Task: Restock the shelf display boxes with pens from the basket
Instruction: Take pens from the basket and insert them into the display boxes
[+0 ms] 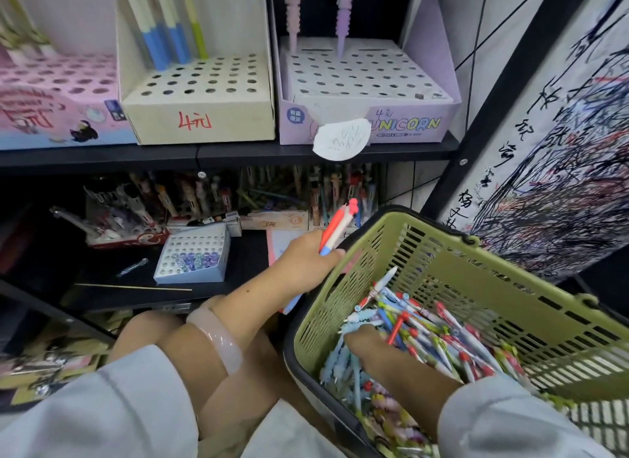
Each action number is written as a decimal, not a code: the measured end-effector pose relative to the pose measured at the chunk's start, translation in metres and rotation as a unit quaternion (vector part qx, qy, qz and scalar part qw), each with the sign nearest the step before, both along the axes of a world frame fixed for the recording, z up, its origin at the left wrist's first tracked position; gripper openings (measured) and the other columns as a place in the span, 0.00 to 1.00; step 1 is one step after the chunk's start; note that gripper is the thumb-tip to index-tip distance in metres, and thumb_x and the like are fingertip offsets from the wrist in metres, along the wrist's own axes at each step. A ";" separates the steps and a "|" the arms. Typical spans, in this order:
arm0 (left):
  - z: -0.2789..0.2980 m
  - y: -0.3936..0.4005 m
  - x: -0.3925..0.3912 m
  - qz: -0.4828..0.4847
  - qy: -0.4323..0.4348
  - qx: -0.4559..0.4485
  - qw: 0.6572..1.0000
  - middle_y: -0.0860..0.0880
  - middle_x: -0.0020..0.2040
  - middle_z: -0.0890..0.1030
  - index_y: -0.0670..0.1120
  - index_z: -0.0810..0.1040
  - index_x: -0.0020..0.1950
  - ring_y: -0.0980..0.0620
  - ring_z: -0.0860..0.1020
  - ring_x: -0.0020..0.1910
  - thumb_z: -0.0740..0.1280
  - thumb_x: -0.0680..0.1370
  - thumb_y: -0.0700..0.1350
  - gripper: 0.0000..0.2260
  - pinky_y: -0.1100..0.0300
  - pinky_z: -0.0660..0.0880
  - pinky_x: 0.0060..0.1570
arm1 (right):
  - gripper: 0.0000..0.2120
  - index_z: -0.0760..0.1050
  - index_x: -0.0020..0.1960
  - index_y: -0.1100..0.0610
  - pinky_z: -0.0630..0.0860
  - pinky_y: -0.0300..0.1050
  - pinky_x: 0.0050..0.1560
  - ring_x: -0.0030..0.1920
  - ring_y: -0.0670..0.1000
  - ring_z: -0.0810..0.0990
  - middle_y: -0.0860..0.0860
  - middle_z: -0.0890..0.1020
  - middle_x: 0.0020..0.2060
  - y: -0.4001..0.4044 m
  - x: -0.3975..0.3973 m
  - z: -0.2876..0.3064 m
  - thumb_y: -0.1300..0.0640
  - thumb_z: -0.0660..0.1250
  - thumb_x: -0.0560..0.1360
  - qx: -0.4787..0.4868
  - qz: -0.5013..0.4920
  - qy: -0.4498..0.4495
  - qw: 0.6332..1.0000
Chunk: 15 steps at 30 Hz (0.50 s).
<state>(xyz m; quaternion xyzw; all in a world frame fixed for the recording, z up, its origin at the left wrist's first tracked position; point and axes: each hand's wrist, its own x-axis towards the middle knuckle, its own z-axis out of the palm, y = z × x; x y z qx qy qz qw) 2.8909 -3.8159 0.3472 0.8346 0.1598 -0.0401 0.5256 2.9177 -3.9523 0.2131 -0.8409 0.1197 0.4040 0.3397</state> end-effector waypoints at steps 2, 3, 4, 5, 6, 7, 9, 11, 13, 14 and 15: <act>-0.003 0.002 0.001 0.000 0.002 -0.006 1.000 0.50 0.32 0.67 0.48 0.64 0.38 0.53 0.65 0.30 0.62 0.79 0.45 0.11 0.59 0.63 0.32 | 0.17 0.66 0.65 0.65 0.75 0.47 0.44 0.40 0.50 0.69 0.57 0.73 0.45 0.001 -0.003 0.001 0.62 0.59 0.78 0.016 -0.032 0.007 0.999; -0.004 0.003 0.001 -0.002 0.002 -0.008 1.000 0.50 0.32 0.67 0.49 0.64 0.38 0.53 0.65 0.30 0.62 0.79 0.45 0.11 0.59 0.64 0.32 | 0.16 0.66 0.65 0.66 0.75 0.47 0.52 0.46 0.53 0.73 0.60 0.74 0.52 0.001 -0.003 0.000 0.61 0.60 0.78 0.021 -0.035 0.001 0.999; -0.004 0.003 0.001 -0.005 0.004 -0.009 1.000 0.51 0.33 0.67 0.50 0.65 0.38 0.53 0.65 0.30 0.62 0.79 0.46 0.11 0.59 0.64 0.32 | 0.17 0.67 0.64 0.66 0.74 0.47 0.55 0.52 0.55 0.74 0.61 0.74 0.56 0.001 -0.003 0.001 0.61 0.61 0.78 0.021 -0.037 0.001 0.999; -0.003 0.003 0.000 -0.007 0.005 -0.011 1.000 0.51 0.32 0.68 0.50 0.65 0.38 0.53 0.65 0.30 0.62 0.79 0.46 0.11 0.59 0.64 0.32 | 0.17 0.68 0.64 0.66 0.73 0.46 0.55 0.55 0.57 0.74 0.61 0.74 0.56 0.001 -0.001 -0.005 0.61 0.62 0.77 0.017 -0.035 0.003 0.999; -0.003 0.003 0.000 -0.007 0.005 -0.012 1.000 0.51 0.32 0.68 0.50 0.65 0.38 0.53 0.65 0.30 0.62 0.79 0.46 0.11 0.59 0.64 0.32 | 0.17 0.68 0.63 0.66 0.73 0.45 0.53 0.54 0.57 0.74 0.60 0.74 0.54 0.003 0.000 -0.007 0.60 0.62 0.77 0.010 -0.030 0.010 0.999; -0.002 0.003 -0.001 -0.006 0.004 -0.013 1.000 0.50 0.32 0.67 0.49 0.65 0.38 0.53 0.65 0.31 0.62 0.79 0.46 0.11 0.58 0.64 0.33 | 0.16 0.69 0.62 0.66 0.72 0.43 0.51 0.52 0.56 0.74 0.59 0.74 0.53 0.003 0.001 -0.012 0.60 0.62 0.76 0.000 -0.017 0.013 1.000; -0.002 0.002 -0.002 -0.004 0.003 -0.015 1.000 0.50 0.33 0.67 0.48 0.65 0.38 0.52 0.65 0.31 0.62 0.79 0.46 0.10 0.58 0.64 0.34 | 0.13 0.72 0.59 0.64 0.70 0.41 0.50 0.50 0.53 0.72 0.57 0.76 0.53 0.005 0.001 -0.015 0.60 0.60 0.77 -0.014 0.018 0.016 1.000; -0.003 0.002 -0.002 -0.005 0.002 -0.014 1.000 0.50 0.33 0.67 0.48 0.65 0.39 0.52 0.65 0.31 0.62 0.79 0.46 0.10 0.58 0.64 0.34 | 0.05 0.72 0.46 0.57 0.68 0.40 0.50 0.47 0.50 0.70 0.53 0.74 0.46 0.007 0.000 -0.019 0.60 0.58 0.78 -0.023 0.033 0.024 0.999; -0.005 0.003 -0.003 -0.007 0.002 -0.012 1.000 0.50 0.33 0.67 0.48 0.65 0.39 0.52 0.65 0.31 0.62 0.78 0.47 0.10 0.58 0.63 0.34 | 0.13 0.64 0.35 0.55 0.68 0.40 0.47 0.37 0.47 0.69 0.49 0.68 0.36 0.008 -0.001 -0.023 0.60 0.58 0.78 -0.023 0.049 0.022 0.998; -0.005 0.003 -0.003 -0.007 0.001 -0.014 1.000 0.50 0.33 0.67 0.48 0.65 0.39 0.52 0.65 0.31 0.62 0.79 0.46 0.10 0.58 0.63 0.34 | 0.15 0.61 0.33 0.55 0.68 0.40 0.44 0.33 0.47 0.67 0.50 0.66 0.33 0.009 -0.003 -0.023 0.62 0.58 0.78 -0.018 0.046 0.021 0.999; -0.005 0.003 -0.003 -0.006 0.000 -0.016 1.000 0.50 0.33 0.67 0.48 0.65 0.39 0.52 0.65 0.31 0.62 0.79 0.46 0.10 0.58 0.63 0.34 | 0.16 0.60 0.32 0.56 0.66 0.41 0.40 0.32 0.48 0.65 0.51 0.65 0.32 0.009 -0.005 -0.024 0.63 0.58 0.77 -0.020 0.037 0.017 0.999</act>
